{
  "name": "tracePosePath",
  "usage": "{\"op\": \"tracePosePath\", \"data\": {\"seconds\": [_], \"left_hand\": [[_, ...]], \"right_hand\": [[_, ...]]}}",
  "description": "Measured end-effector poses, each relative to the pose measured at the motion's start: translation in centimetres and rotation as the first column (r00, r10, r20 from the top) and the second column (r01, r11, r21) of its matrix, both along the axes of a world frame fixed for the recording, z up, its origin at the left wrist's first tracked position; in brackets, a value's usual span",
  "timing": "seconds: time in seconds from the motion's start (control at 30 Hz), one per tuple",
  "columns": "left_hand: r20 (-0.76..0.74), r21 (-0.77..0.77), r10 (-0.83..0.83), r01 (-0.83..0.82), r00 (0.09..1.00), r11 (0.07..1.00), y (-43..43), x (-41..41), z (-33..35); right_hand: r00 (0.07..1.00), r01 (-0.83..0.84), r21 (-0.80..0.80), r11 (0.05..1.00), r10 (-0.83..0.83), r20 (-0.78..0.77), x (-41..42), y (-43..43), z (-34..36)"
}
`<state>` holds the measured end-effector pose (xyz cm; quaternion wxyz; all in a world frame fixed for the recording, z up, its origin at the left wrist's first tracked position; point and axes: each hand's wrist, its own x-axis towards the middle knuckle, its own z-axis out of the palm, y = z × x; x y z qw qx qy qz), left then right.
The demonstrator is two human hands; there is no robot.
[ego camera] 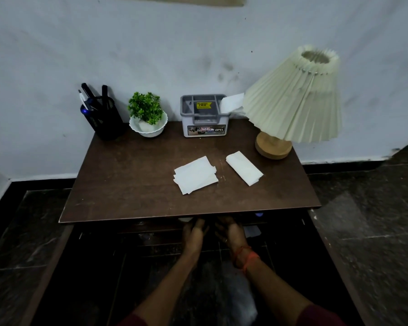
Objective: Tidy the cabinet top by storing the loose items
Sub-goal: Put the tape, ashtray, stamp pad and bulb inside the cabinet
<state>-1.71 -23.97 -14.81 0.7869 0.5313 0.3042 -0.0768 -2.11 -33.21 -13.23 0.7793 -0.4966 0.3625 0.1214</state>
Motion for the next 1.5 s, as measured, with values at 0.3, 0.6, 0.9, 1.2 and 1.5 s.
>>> {"op": "tracePosePath", "data": {"seconds": [0.3, 0.6, 0.9, 1.2, 1.5], "left_hand": [[0.055, 0.003, -0.083, 0.083, 0.995, 0.997, 1.3, -5.1, 3.2], [0.004, 0.076, -0.138, 0.137, 0.990, 0.988, 3.4, -11.4, 4.7], [0.073, 0.094, -0.143, 0.136, 0.987, 0.986, 4.3, -14.3, 8.9], [0.100, 0.120, -0.153, 0.141, 0.983, 0.983, 5.5, -15.1, 9.9], [0.094, 0.152, -0.178, 0.163, 0.980, 0.975, 4.9, -16.0, 10.3]], "right_hand": [[0.997, -0.067, -0.001, 0.998, 0.067, 0.038, -5.5, -0.3, 3.4], [0.994, -0.091, -0.102, 0.991, 0.096, 0.048, -11.5, -2.7, 7.1], [0.991, -0.010, -0.149, 0.989, 0.030, 0.134, -14.9, -3.7, 11.1], [0.962, 0.135, -0.522, 0.842, 0.014, 0.271, -15.4, -8.8, 11.4], [0.984, 0.159, -0.868, 0.471, 0.000, 0.180, -17.6, -16.5, 12.1]]}}
